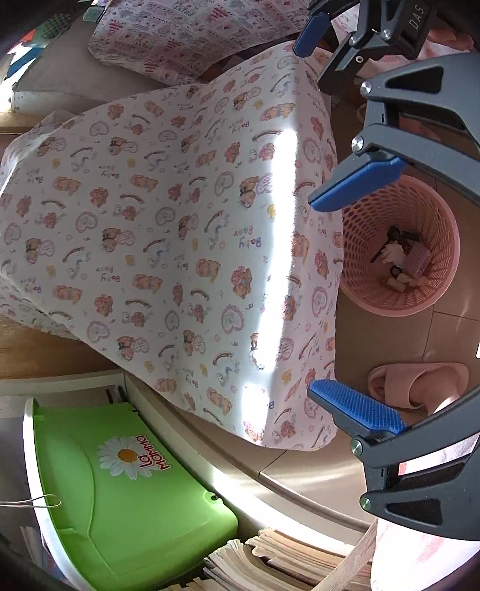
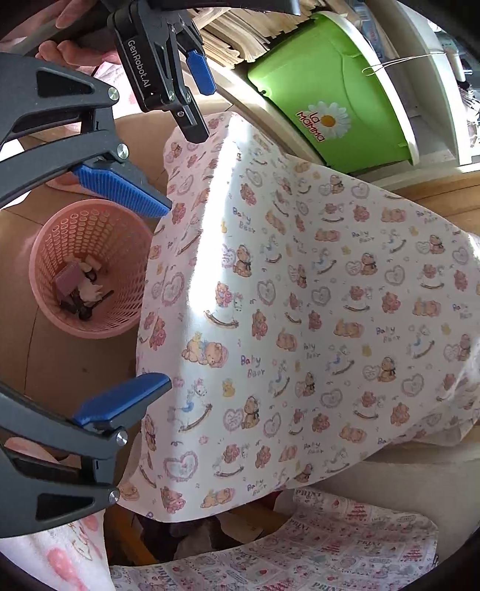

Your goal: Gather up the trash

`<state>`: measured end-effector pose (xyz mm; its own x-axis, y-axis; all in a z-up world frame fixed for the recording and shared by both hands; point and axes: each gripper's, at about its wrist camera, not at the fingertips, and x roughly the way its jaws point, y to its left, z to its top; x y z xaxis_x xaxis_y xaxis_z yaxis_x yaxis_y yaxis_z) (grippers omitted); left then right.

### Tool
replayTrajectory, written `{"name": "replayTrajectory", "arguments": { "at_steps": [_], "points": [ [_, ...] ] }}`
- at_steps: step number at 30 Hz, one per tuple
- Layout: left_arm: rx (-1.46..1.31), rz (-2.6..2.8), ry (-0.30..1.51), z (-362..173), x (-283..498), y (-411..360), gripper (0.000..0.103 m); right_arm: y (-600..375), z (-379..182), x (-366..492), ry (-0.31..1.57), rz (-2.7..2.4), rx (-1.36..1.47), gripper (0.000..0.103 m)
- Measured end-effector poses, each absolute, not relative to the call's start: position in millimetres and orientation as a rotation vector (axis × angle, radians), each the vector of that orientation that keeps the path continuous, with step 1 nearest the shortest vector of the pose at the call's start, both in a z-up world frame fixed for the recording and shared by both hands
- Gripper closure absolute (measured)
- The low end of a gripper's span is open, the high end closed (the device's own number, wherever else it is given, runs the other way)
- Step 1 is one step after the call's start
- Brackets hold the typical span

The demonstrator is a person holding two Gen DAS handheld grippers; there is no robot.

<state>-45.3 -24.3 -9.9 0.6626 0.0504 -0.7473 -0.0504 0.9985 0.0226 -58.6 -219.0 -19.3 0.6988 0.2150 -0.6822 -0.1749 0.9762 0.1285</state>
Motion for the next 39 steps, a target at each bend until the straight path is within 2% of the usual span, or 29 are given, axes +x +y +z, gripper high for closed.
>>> {"name": "replayTrajectory", "arguments": {
  "at_steps": [4, 7, 19, 39],
  "points": [
    [0.005, 0.07, 0.794, -1.3, -49.4, -21.4, 0.001, -218.6, -13.4, -56.3, 0.732, 0.201, 0.047, 0.01],
    [0.004, 0.068, 0.767, 3.0, -51.6, -20.7, 0.001, -221.7, -10.0, -57.8, 0.699, 0.209, 0.069, 0.0],
    [0.037, 0.054, 0.715, 10.1, -57.5, -29.2, 0.001, -219.9, -5.4, -61.2, 0.669, 0.173, 0.032, 0.0],
    [0.049, 0.059, 0.744, 1.9, -54.4, -30.5, 0.001, -215.8, -8.7, -62.6, 0.681, 0.172, 0.011, 0.0]
  ]
}}
